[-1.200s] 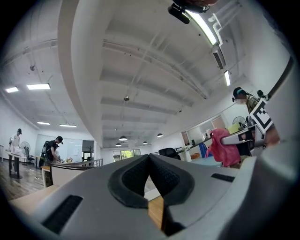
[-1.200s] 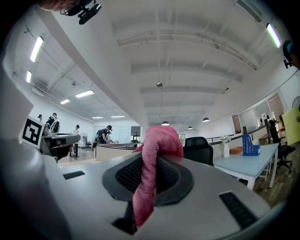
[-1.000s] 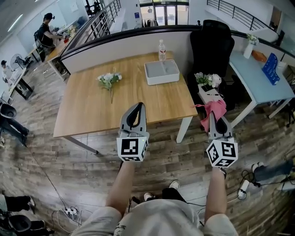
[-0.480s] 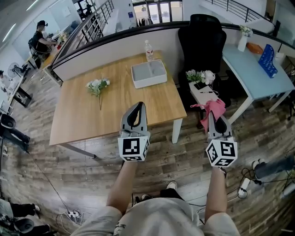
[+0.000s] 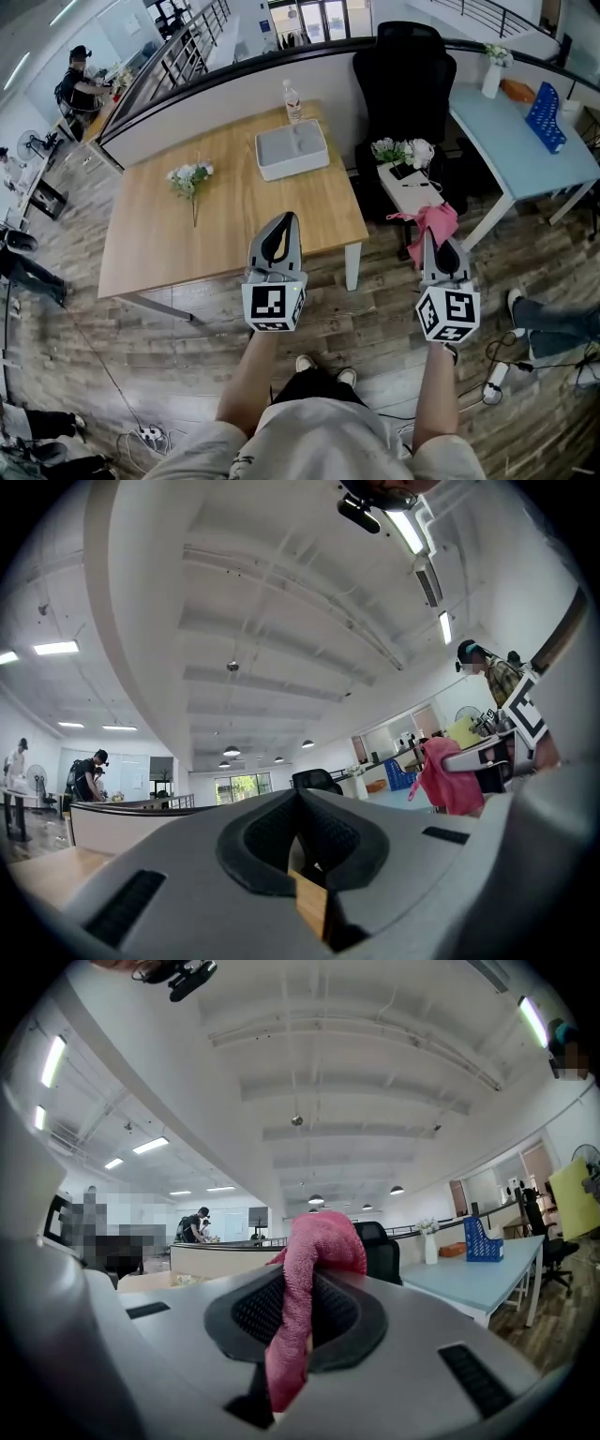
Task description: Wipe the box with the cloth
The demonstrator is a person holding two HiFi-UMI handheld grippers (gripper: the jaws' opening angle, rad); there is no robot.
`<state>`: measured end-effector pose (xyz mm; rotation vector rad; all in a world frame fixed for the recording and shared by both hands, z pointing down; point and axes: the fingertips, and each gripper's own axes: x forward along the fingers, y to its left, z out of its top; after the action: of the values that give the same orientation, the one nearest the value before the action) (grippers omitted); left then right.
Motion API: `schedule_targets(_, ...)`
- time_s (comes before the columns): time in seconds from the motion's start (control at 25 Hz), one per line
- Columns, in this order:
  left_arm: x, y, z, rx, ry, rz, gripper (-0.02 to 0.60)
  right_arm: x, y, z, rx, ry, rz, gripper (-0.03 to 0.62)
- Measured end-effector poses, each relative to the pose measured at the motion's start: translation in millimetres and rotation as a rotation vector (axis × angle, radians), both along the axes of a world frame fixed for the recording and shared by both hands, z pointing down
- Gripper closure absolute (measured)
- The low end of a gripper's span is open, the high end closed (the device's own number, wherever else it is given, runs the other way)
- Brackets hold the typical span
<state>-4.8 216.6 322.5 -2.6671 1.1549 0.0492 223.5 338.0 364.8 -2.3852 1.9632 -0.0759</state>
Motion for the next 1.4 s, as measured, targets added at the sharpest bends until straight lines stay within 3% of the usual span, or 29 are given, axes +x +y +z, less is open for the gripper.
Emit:
schedule_targets(0.52,31.4,-22.0,7.3,-0.006,0.021,0.042,0.568,29.9,-16.4,-2.8,0.013,0.009,0.041,0.536)
schedule_targets(1.04,8.6,-115.8,18.5,-0.07,0.101,-0.014,0.568,20.3,-113.4,-5.9,-0.011,0.067,0.01,0.536)
schedule_targets(1.4,0.2,-190.2,25.5,-0.086,0.096,-0.033,0.568,13.4,-197.3,-8.1,-0.027,0.083,-0.019,0.536)
